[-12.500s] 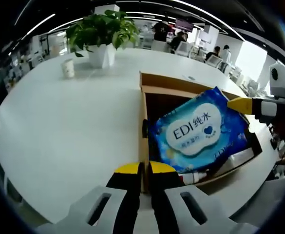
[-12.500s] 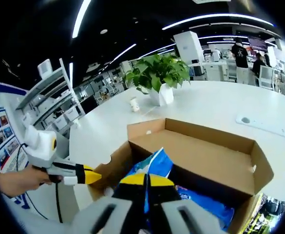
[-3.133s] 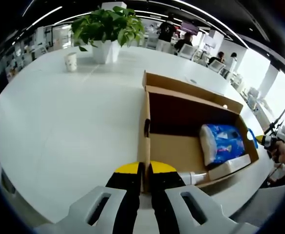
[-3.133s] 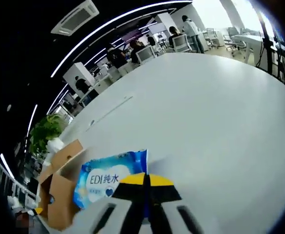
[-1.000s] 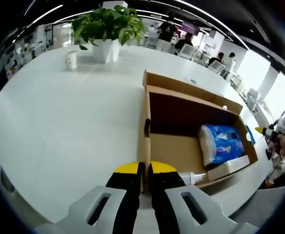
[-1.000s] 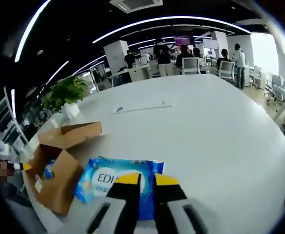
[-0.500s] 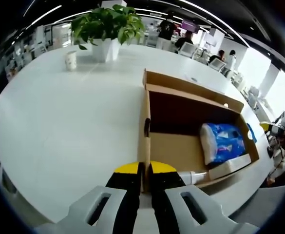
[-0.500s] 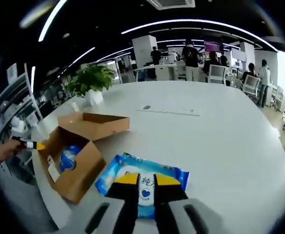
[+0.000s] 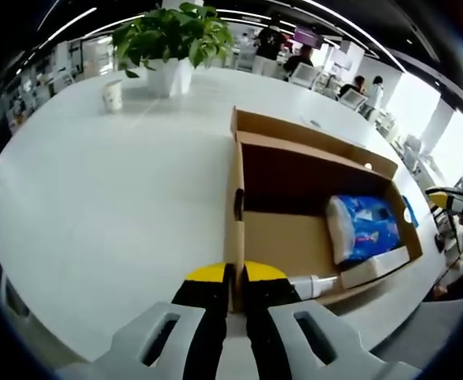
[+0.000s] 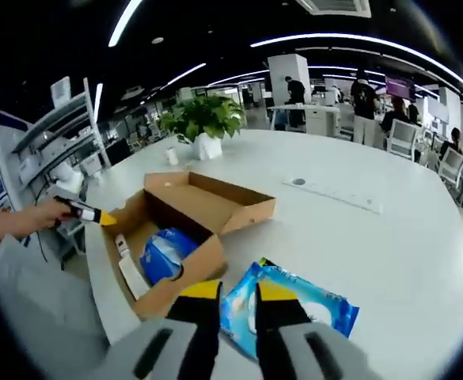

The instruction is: Operate the shoe box by opening the lid, removing the specified soft item, and placing it in the target area until the item is outside and the box remains undamaged.

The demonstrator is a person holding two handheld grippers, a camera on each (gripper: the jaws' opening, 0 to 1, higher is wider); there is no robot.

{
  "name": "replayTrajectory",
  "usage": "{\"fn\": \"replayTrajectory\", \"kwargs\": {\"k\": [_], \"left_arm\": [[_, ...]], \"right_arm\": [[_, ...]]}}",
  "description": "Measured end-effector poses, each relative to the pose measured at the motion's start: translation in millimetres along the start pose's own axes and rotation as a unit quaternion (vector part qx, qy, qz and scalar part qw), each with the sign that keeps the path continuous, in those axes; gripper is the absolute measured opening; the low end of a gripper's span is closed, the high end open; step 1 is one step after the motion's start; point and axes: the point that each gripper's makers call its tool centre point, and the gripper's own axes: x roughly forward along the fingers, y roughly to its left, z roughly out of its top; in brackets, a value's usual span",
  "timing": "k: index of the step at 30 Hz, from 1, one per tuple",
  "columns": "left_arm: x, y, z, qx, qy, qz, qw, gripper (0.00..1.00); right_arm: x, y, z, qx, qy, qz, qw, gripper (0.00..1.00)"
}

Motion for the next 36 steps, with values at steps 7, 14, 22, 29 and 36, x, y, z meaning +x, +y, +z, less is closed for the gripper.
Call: {"fn": "replayTrajectory", "kwargs": {"k": [7, 14, 22, 29, 36], "left_arm": [[0, -0.3, -0.4, 0.002, 0.005, 0.000, 1.0000, 0.04], [0, -0.4, -0.5, 0.002, 0.008, 0.001, 1.0000, 0.04], [0, -0.6, -0.9, 0.003, 0.010, 0.003, 0.9999, 0.04], [0, -0.5, -0.6, 0.003, 0.010, 0.004, 0.9999, 0.04], [0, -0.5, -0.4, 0.005, 0.009, 0.006, 0.9999, 0.03]], "right_arm": [[13, 26, 14.8, -0.061, 0.000, 0.031, 0.9976, 0.16], [32, 54, 18.0, -0.123, 0.013, 0.072, 0.9897, 0.19], [54, 66, 18.4, -0.170, 0.027, 0.075, 0.9821, 0.20], [73, 67, 20.8, -0.199, 0.031, 0.066, 0.9773, 0.20], [91, 80, 24.0, -0.236, 0.028, 0.076, 0.9683, 0.19]]}}
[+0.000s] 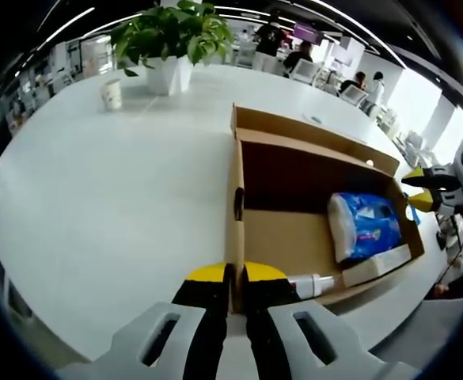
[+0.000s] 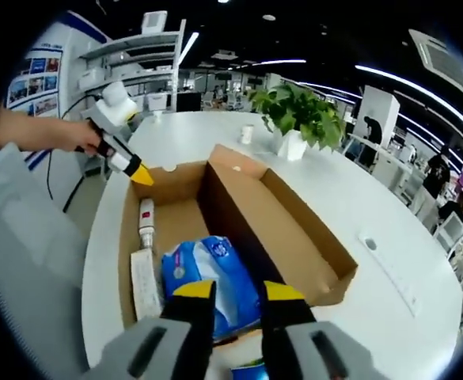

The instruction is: Operate the shoe box by opening the lid, removing the specified soft item, and placing it in the target area until the item is outside and the box remains undamaged.

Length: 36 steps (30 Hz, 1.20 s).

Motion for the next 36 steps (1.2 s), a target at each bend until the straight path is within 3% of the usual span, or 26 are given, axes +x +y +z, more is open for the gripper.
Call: {"fn": "replayTrajectory", "kwargs": {"k": [13, 18, 21, 31, 36], "left_arm": [[0, 0.8, 0.6, -0.006, -0.004, -0.001, 1.0000, 0.04], [0, 0.7, 0.9, -0.007, -0.005, -0.003, 1.0000, 0.04], [0, 0.8, 1.1, -0.010, -0.006, -0.004, 0.9999, 0.04], [1, 1.0, 0.8, -0.011, -0.004, -0.005, 0.9999, 0.04], [1, 0.9, 0.5, -0.013, -0.006, -0.006, 0.9999, 0.04]], "right_arm": [[34, 12, 2.6, -0.051, 0.039, 0.012, 0.9979, 0.15], [47, 3, -14.7, -0.101, 0.092, 0.001, 0.9907, 0.11], [50, 4, -21.8, -0.112, 0.106, 0.003, 0.9880, 0.05], [51, 0, -17.8, -0.117, 0.094, -0.008, 0.9886, 0.00], [44, 6, -6.1, -0.107, 0.072, -0.007, 0.9915, 0.00]]}}
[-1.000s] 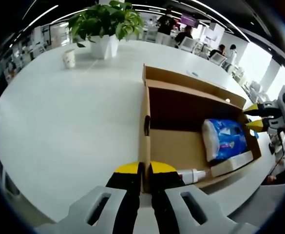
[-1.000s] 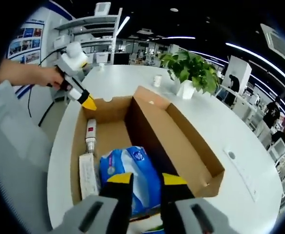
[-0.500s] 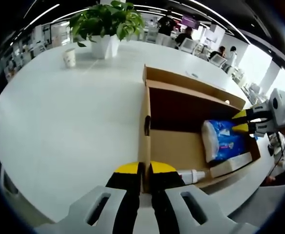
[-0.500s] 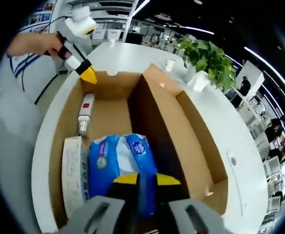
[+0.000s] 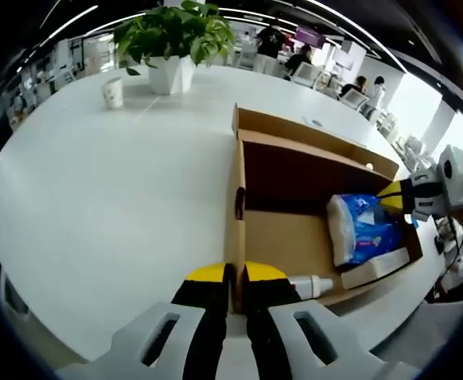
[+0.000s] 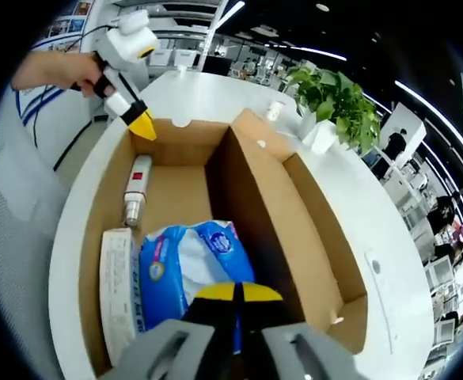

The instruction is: Operate the shoe box by opening the lid, removing the specified soft item, and placing it in the target area until the item is outside and the box remains undamaged.

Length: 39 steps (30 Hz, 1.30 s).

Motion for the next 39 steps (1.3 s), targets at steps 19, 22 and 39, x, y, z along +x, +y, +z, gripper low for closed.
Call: {"fn": "replayTrajectory", "kwargs": {"k": [19, 22, 39], "left_arm": [[0, 0.2, -0.8, 0.001, 0.001, 0.000, 1.0000, 0.04], [0, 0.5, -0.8, 0.002, 0.002, 0.000, 1.0000, 0.04], [0, 0.7, -0.9, 0.009, 0.005, 0.004, 0.9999, 0.04]], "right_arm": [[-26, -2, 42.8, -0.018, -0.052, -0.008, 0.9985, 0.00], [-34, -5, 50.9, -0.018, -0.064, -0.014, 0.9977, 0.00], [-94, -40, 92.6, 0.011, -0.137, -0.035, 0.9898, 0.00]]}}
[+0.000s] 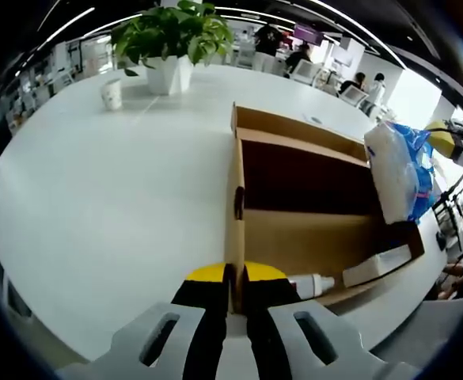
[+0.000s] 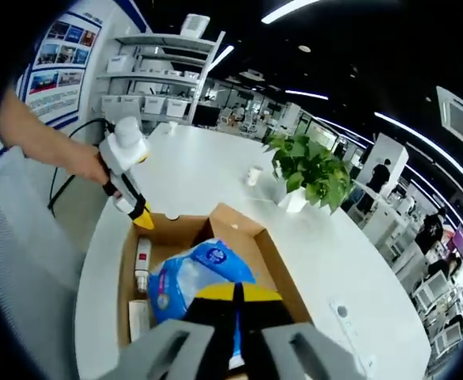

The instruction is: Operate the shoe box by opening the lid, removing the specified soft item, and placing it in the target area until the item is outside and the box remains undamaged.

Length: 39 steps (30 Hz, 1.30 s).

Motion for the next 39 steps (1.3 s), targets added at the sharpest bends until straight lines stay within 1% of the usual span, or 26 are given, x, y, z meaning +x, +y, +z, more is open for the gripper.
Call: {"fn": "replayTrajectory", "kwargs": {"k": [6, 8, 16, 31, 39], "left_arm": [[0, 0.0, 0.0, 0.005, 0.001, 0.002, 1.0000, 0.04], [0, 0.2, 0.2, 0.005, 0.000, 0.002, 1.0000, 0.04], [-1, -0.3, -0.1, 0.004, -0.001, 0.001, 1.0000, 0.04], [-1, -0.4, 0.1, 0.000, -0.002, 0.000, 1.0000, 0.04], [-1, 0.1, 0.2, 0.000, -0.002, 0.002, 1.0000, 0.04]], "right_arm": [[-24, -19, 12.3, -0.008, -0.018, -0.017, 0.9997, 0.00], [-31, -23, 14.6, -0.021, -0.020, -0.024, 0.9993, 0.00], [-56, -37, 14.1, -0.022, -0.030, -0.042, 0.9984, 0.00], [-104, -68, -7.4, -0.007, -0.042, -0.074, 0.9964, 0.00], [-129, -83, -23.0, 0.002, -0.045, -0.100, 0.9940, 0.00]]}}
